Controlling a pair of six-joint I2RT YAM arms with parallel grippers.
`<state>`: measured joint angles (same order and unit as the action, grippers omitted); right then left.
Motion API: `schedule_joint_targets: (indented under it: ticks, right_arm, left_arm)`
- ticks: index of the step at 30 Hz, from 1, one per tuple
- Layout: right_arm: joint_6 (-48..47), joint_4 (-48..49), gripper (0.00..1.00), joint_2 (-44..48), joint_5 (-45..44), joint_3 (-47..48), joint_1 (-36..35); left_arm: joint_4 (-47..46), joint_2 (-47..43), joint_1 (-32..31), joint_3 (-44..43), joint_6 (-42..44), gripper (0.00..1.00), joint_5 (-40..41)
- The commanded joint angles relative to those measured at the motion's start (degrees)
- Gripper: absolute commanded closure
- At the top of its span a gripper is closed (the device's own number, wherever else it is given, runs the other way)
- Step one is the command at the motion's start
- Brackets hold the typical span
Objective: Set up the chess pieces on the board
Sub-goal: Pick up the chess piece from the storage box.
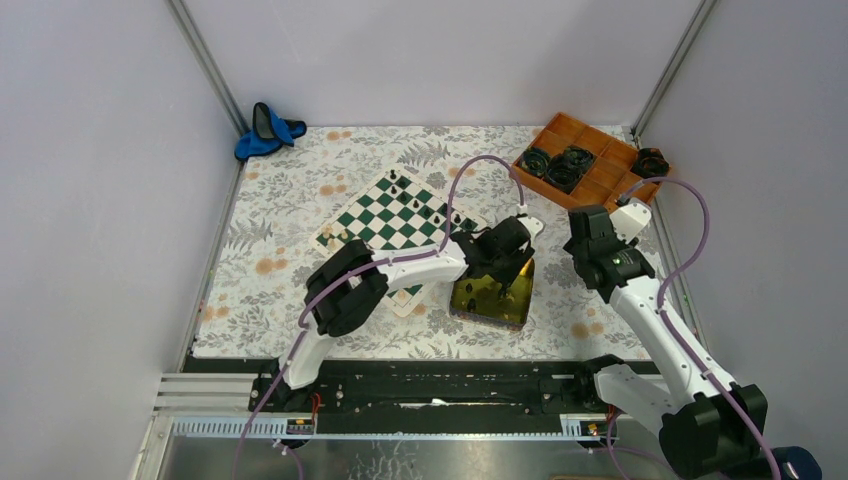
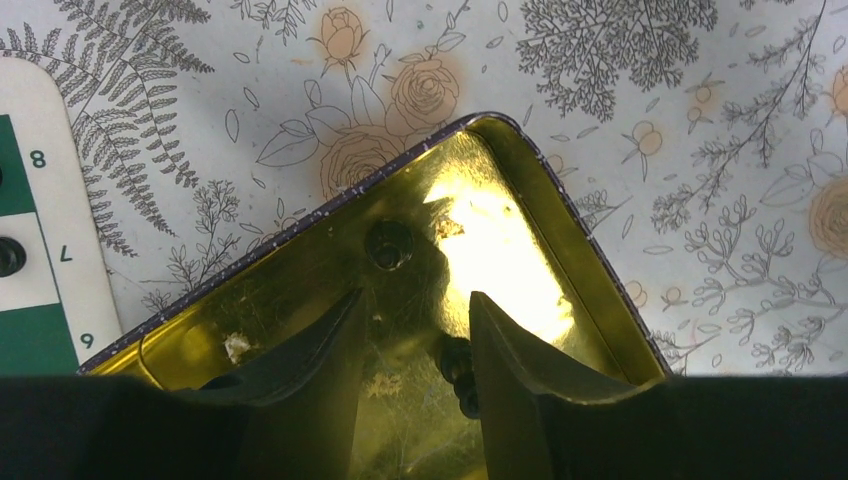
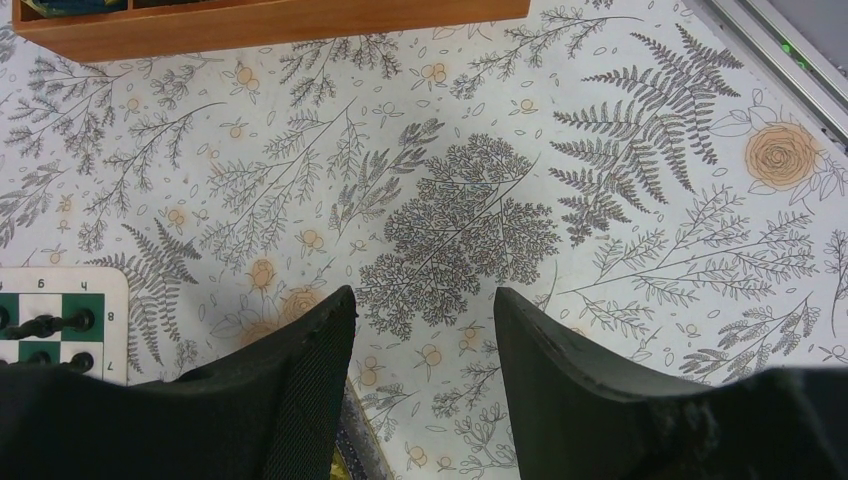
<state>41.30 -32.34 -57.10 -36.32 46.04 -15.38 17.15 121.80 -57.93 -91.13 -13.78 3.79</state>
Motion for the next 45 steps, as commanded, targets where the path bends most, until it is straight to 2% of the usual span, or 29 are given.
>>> schedule_joint_targets:
  ticks: [1,12,21,33,38,45]
  right_arm:
    - [-0.89,-1.13,0.4,2.11,-0.47,1.53,0.28]
    - [-1.93,-0.91,0.4,2.44,0.05,1.51,0.3]
    - [-2.56,-0.68,0.41,2.26,0.19,1.6,0.3]
    - [-2.8,-0.58,0.41,2.08,0.28,1.51,0.26]
    - [-2.88,-0.64,0.41,2.06,0.34,1.51,0.26]
    - [-3.15,-0.81,0.41,2.36,0.36,1.44,0.26]
  left_arm:
    - [-7.33,0.28,-0.38,1.0,-3.26,0.52,3.63]
    - [-10.53,1.1,-0.59,2.48,-5.18,0.52,6.17]
    - [-12.09,1.78,-0.87,3.13,-5.77,0.6,7.99]
    - [-12.64,2.7,-0.87,3.39,-5.73,0.64,8.57]
    - [-12.96,2.69,-0.87,3.47,-5.56,0.7,8.99]
    - [-13.81,2.02,-0.96,4.17,-5.48,0.73,9.97]
